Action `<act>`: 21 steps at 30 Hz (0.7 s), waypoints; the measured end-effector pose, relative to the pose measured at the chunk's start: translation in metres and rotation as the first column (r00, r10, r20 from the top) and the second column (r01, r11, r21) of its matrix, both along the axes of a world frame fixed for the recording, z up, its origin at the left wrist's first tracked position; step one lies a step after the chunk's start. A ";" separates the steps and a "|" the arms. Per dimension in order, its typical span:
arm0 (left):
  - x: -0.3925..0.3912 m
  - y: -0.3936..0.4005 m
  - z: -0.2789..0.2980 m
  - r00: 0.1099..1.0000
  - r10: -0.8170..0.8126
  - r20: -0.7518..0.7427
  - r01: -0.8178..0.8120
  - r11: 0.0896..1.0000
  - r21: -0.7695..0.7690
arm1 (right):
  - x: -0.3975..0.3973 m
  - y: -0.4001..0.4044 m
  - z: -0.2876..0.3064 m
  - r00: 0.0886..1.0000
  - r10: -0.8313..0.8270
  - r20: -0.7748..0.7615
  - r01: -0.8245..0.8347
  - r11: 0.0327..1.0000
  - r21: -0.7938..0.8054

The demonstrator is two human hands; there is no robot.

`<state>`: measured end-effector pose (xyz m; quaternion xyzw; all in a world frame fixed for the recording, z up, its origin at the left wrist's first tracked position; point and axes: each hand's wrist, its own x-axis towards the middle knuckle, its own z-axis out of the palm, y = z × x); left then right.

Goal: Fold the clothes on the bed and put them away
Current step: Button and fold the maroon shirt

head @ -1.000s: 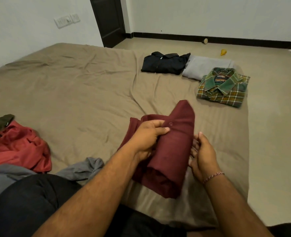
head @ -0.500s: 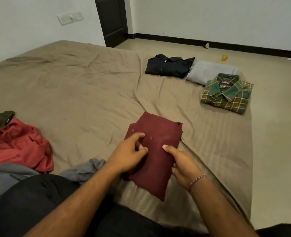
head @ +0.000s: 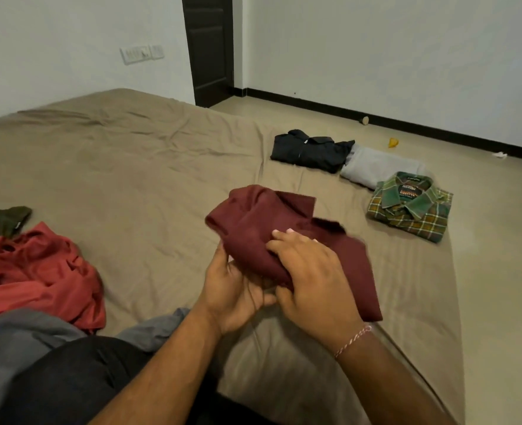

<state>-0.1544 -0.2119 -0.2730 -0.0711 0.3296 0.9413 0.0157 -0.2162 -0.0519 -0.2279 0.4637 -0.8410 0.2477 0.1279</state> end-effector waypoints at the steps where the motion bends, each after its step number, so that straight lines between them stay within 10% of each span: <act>1: -0.001 -0.004 -0.003 0.998 0.030 0.052 -0.030 1.000 0.005 | -0.001 -0.002 -0.004 1.000 0.006 -0.008 -0.005 0.997 0.078; 5: -0.001 -0.033 -0.029 0.873 0.243 0.424 -0.255 0.967 -0.029 | 0.001 0.005 -0.045 0.980 -0.031 0.197 -0.054 0.909 0.414; 11: -0.011 -0.025 -0.028 0.830 0.374 0.413 -0.139 0.857 -0.496 | 0.006 0.029 -0.086 0.967 -0.052 0.251 -0.098 0.831 0.547; 14: -0.019 -0.016 -0.039 0.836 0.450 0.314 -0.142 0.731 -0.668 | -0.001 0.034 -0.089 0.926 -0.023 0.377 -0.133 0.915 0.382; 21: -0.041 -0.009 -0.032 0.790 0.559 0.251 -0.361 0.755 -0.548 | -0.013 0.025 -0.098 0.795 -0.055 0.604 0.117 0.991 -0.064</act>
